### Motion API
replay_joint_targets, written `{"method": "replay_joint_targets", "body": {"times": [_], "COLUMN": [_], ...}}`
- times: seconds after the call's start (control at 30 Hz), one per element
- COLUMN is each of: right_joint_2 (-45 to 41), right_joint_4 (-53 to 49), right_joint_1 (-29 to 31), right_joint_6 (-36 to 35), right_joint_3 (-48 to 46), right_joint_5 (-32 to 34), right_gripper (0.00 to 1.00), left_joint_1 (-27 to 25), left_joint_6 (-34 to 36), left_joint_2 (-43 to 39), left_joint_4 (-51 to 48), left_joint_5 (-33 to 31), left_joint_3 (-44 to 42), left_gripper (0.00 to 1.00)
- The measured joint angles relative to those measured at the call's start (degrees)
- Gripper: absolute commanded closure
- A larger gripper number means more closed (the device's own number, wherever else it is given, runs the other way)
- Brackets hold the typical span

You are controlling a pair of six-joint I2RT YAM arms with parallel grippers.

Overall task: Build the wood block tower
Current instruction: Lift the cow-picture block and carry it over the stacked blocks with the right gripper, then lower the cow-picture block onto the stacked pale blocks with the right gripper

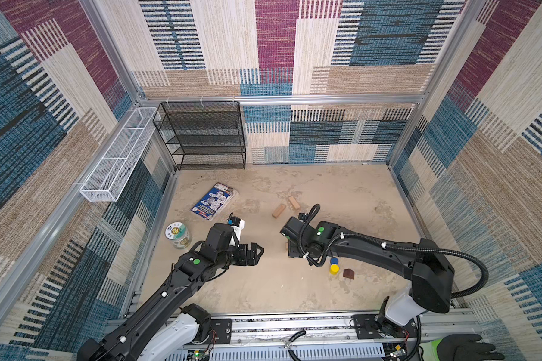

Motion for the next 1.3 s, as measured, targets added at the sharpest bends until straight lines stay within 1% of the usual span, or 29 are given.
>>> {"method": "replay_joint_targets", "body": {"times": [0.53, 0.7, 0.93, 1.3], "right_joint_2": [6.7, 8.0, 8.7, 9.2], "right_joint_4": [2.5, 2.5, 2.5, 2.6], "right_joint_1": [0.0, 0.0, -0.7, -2.2], "right_joint_6": [-1.9, -2.4, -2.7, -3.4], "right_joint_3": [1.0, 1.8, 2.3, 2.6], "right_joint_5": [0.2, 0.8, 1.2, 1.2], "right_gripper": [0.46, 0.46, 0.46, 0.46], "left_joint_1": [-0.1, -0.1, -0.1, -0.1], "left_joint_6": [0.0, 0.2, 0.2, 0.2], "left_joint_2": [0.0, -0.7, -0.8, -0.8], "left_joint_4": [0.7, 0.3, -0.4, -0.5], "left_joint_5": [0.0, -1.4, -2.7, -2.7], "left_joint_3": [0.0, 0.0, -0.7, -1.2], "left_gripper": [0.05, 0.04, 0.04, 0.04]}}
